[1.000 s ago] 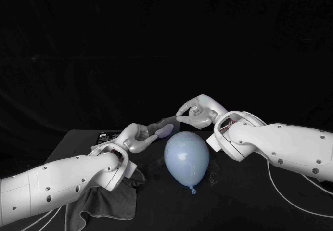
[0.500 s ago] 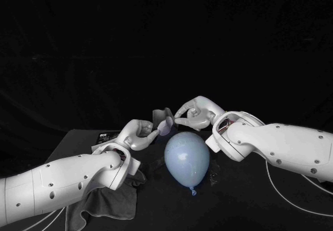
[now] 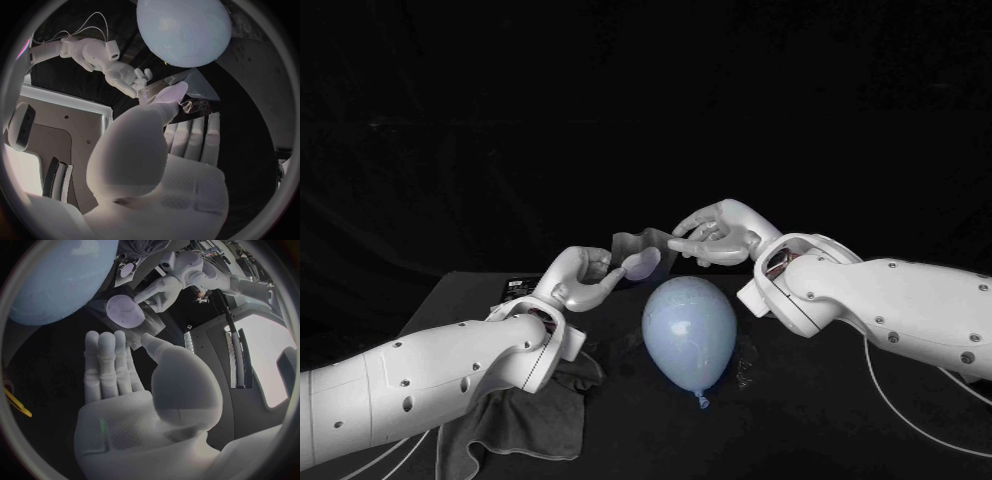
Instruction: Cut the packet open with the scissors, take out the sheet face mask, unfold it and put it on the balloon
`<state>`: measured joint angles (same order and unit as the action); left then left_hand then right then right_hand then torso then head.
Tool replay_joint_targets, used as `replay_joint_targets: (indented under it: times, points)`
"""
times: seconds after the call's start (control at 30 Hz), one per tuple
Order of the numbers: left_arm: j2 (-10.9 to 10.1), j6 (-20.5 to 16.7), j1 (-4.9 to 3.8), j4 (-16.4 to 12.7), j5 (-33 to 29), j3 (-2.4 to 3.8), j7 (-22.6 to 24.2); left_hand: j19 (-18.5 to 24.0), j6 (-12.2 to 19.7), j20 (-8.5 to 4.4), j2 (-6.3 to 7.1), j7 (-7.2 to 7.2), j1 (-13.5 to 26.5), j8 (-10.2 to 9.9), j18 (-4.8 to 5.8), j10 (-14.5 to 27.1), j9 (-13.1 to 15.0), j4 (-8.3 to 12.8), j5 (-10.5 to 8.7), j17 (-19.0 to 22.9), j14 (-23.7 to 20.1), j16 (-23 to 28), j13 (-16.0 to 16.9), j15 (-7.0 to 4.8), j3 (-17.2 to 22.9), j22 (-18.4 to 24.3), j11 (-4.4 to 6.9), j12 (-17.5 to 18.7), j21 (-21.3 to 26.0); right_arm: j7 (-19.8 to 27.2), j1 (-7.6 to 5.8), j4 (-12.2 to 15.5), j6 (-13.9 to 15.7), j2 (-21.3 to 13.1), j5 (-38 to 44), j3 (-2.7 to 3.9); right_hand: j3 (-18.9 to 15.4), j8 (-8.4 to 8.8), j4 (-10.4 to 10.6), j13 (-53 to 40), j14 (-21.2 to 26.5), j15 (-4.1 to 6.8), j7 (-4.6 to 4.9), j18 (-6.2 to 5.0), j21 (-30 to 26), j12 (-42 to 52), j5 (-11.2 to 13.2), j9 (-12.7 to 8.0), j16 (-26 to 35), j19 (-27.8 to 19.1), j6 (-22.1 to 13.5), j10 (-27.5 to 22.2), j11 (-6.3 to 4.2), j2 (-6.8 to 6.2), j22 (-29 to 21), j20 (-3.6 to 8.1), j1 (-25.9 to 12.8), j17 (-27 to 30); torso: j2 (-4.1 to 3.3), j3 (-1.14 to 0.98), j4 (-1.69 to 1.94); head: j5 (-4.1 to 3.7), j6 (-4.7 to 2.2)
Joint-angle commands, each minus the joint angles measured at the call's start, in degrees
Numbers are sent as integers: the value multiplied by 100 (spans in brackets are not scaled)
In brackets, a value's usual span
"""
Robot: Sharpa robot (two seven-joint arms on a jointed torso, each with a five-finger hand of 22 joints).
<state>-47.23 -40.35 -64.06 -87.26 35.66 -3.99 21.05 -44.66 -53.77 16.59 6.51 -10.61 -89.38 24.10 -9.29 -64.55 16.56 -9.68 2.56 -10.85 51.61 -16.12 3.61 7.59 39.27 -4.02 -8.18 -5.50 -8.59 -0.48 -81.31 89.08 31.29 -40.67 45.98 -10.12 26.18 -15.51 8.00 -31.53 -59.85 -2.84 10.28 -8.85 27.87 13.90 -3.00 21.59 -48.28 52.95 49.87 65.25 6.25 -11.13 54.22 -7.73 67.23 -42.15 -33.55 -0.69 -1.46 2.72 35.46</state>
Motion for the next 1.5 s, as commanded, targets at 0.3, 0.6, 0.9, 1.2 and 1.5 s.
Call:
replay_joint_targets:
  times: [0.3,0.6,0.9,1.2,1.5]
  points:
    - [-24,12,-8,301,1128,8,202,-75,-28,-10,-50,35,85,74,-60,-117,206,82,19,-16,108,35,9,-14,165,-17,13,55,-58,931,-67,-75,-89,-317,-847,15,-741,203,459,875,422,-156,113,-133,-723,-354,-35,-40,434,-89,119,-147,125,132,-653,-284,135,575,-1,-9,-4,25,-14]
    - [-15,-61,-9,431,1457,8,291,-78,-27,-10,-53,38,103,83,-62,-133,218,105,19,-19,120,43,9,-16,205,-18,14,70,-62,781,-239,-108,-747,-280,-321,35,-1018,187,634,1060,-76,52,-92,-175,-634,0,-423,-62,-49,381,475,519,-105,344,-727,-142,412,625,-3,-2,-2,23,-18]
    - [-8,-67,-9,441,1547,8,324,-78,-25,-10,-55,39,111,86,-62,-138,223,112,18,-20,123,48,9,-16,221,-19,15,76,-63,325,-319,-204,-1119,29,1321,43,-862,237,475,-414,-1425,385,-375,-98,768,1568,-476,-181,-2557,897,970,972,-430,256,481,226,890,-1662,-9,8,11,-1,-10]
    - [-8,-30,-10,418,1559,9,300,-77,-25,-10,-57,39,115,87,-62,-139,226,115,18,-20,123,50,8,-16,229,-18,14,80,-64,-128,-331,-225,-939,290,2361,44,-717,227,400,-2419,-2019,449,-444,77,2124,3634,-410,-210,-3310,1381,1147,1311,-495,203,1480,287,907,-2786,-9,5,5,-1,19]
    - [0,-3,-11,422,1549,9,277,-76,-22,-9,-58,37,127,90,-61,-140,230,117,18,-20,123,56,8,-15,241,-18,12,87,-63,-429,-331,-196,-839,398,2717,44,-638,211,352,-2833,-2155,464,-467,117,2421,4055,-443,-211,-3462,1494,1203,1393,-513,186,1703,298,918,-3054,-1,-4,-2,-1,40]
